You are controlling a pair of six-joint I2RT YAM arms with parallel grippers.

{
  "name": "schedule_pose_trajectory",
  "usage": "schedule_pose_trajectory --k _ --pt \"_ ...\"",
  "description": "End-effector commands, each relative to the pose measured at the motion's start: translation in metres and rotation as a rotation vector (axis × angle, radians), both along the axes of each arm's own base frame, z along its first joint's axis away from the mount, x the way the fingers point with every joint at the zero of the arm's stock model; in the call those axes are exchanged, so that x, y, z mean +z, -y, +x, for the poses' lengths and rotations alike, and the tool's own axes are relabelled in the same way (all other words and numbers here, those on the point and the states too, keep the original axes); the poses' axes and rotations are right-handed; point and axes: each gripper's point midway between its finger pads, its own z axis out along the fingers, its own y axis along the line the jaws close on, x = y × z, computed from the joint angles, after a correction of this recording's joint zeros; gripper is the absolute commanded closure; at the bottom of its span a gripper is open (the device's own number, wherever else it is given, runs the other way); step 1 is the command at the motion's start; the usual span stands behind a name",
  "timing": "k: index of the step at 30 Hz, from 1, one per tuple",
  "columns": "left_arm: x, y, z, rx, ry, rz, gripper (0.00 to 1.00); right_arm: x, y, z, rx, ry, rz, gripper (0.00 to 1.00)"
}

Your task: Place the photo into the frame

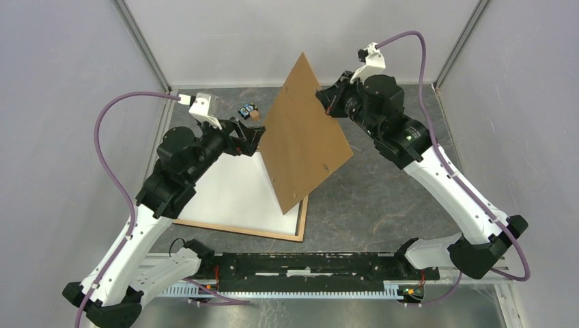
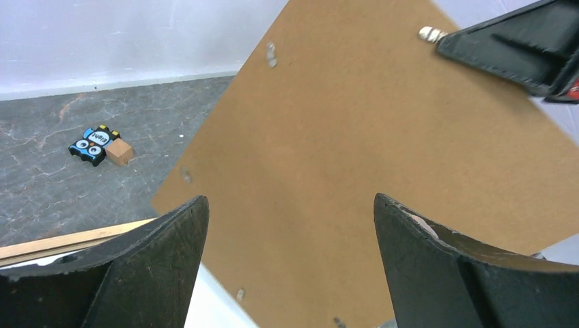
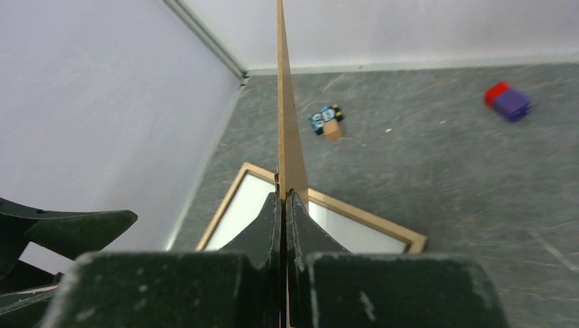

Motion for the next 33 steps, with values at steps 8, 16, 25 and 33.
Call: schedule_pose_trajectory --k 8,16,25,33 --pt "0.018 -0.001 -0.002 -0.031 0.050 -0.055 0.05 -0.017 -0.029 0.003 0.147 -0.066 0.435 1.00" --pt "0.017 0.001 -0.002 -0.045 0.043 -0.069 0.05 -0.094 0.004 0.005 0.036 -0.184 0.586 1.00" --pt "0.010 0.008 0.001 -0.067 0.014 -0.075 0.05 -0.164 0.065 0.002 -0.125 -0.225 0.565 1.00" --pt "0.002 0.012 0.009 -0.075 -0.016 -0.080 0.05 -0.207 0.115 -0.002 -0.229 -0.238 0.520 1.00"
